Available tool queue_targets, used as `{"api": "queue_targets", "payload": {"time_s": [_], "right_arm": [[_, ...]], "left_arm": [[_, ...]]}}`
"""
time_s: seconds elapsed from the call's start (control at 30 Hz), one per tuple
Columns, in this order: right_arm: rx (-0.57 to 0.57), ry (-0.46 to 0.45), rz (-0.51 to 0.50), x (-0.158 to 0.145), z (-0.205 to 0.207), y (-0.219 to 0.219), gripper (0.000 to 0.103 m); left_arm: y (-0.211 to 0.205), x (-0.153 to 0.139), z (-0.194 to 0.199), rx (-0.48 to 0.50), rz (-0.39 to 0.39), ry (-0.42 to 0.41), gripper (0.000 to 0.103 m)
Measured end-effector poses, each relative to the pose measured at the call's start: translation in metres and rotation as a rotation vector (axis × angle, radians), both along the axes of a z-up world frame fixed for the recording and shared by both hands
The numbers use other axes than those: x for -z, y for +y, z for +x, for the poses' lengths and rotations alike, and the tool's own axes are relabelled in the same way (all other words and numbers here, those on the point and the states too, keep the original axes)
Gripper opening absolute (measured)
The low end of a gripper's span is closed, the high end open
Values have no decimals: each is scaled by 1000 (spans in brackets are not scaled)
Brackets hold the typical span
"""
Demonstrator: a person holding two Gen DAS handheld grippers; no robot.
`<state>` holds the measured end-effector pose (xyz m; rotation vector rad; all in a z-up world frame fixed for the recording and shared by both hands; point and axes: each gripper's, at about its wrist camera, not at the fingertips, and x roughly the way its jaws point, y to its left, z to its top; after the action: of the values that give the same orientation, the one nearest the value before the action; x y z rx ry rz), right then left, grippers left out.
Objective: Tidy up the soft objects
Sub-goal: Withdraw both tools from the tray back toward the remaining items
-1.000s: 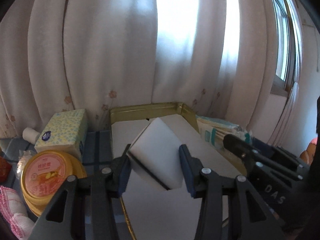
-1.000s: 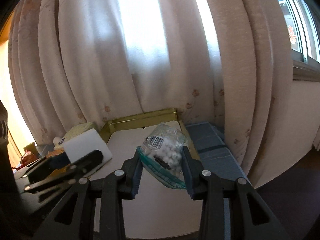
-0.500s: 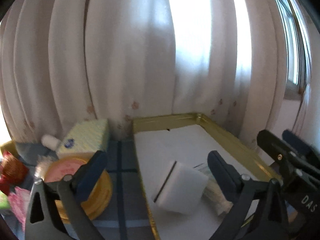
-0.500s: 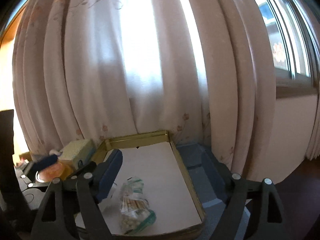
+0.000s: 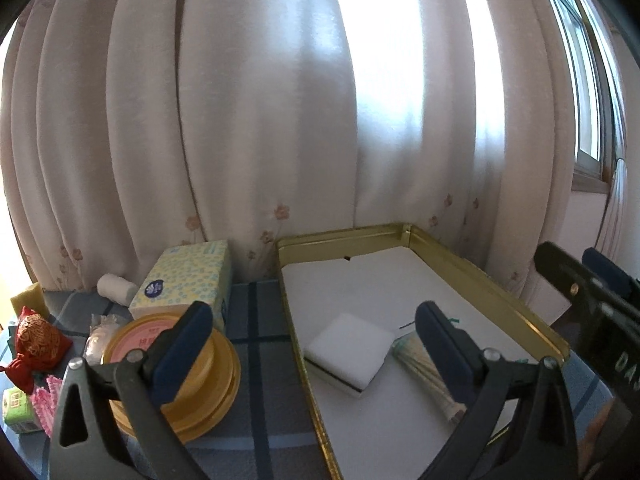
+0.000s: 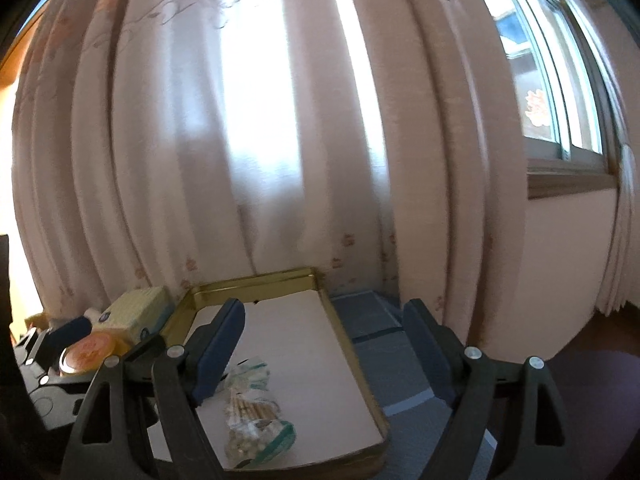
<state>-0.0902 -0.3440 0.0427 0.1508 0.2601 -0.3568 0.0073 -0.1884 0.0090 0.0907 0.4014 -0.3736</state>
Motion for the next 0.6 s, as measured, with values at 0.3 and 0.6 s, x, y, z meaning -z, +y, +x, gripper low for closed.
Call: {"api": "queue_targets", "payload": {"time_s": [0.3,0.6], "right_arm": [[74,-9,64,2,-6,-15,83],[68,9,19,1,-4,4,83]], "left_arm": [[5,-2,-5,4,-12,-16,103],[14,-3,-11,6,-29,-22,103]]}}
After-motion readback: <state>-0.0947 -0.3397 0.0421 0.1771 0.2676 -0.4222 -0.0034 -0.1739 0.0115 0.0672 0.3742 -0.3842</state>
